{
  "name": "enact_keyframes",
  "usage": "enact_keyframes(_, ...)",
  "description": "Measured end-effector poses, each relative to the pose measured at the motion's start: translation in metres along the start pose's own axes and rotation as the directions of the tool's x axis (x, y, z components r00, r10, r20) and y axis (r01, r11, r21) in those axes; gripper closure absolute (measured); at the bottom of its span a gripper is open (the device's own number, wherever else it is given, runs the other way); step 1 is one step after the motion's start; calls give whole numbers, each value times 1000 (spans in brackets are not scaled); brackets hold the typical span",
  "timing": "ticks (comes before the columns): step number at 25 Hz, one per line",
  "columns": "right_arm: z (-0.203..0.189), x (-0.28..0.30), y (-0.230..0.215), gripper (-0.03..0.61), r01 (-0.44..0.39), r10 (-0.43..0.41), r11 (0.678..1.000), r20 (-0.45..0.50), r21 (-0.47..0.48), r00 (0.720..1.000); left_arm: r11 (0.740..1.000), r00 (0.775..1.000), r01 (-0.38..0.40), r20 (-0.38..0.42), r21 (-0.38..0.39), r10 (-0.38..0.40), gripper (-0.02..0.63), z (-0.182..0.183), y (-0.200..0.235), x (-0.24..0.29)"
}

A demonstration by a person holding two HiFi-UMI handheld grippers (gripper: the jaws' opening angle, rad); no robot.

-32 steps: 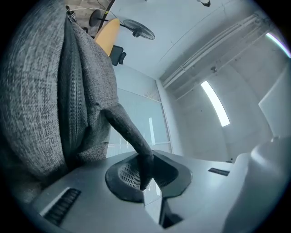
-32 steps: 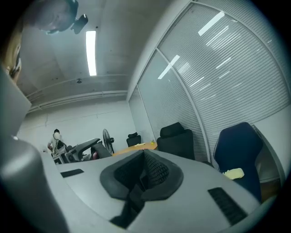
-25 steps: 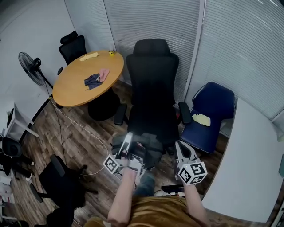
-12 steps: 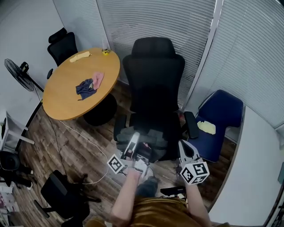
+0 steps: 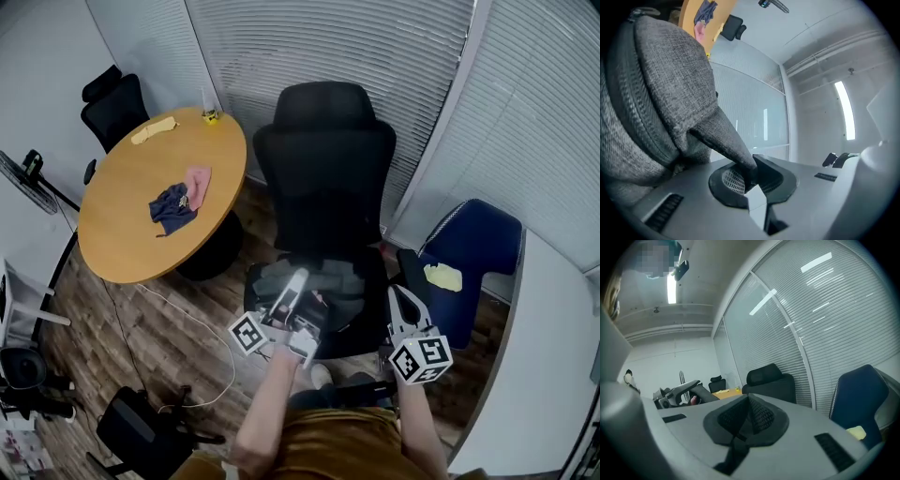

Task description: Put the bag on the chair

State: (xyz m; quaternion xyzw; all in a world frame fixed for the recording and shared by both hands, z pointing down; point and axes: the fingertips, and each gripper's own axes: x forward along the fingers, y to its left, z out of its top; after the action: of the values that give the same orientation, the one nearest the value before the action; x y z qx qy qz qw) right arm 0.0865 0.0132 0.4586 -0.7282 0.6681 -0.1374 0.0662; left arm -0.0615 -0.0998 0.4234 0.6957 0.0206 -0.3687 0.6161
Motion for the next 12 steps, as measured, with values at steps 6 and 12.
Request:
enact_keyframes(6,4,21,-4,568,5,-5,1000,-4,-11,1000,1000,999,-10,-45,-1,10,572,9,12,20)
enact_keyframes(12,-9,36,-13,568,-7,7,1000,-24,-2,1000,1000,1000,-19,-24,-7,18,572,18,24,28)
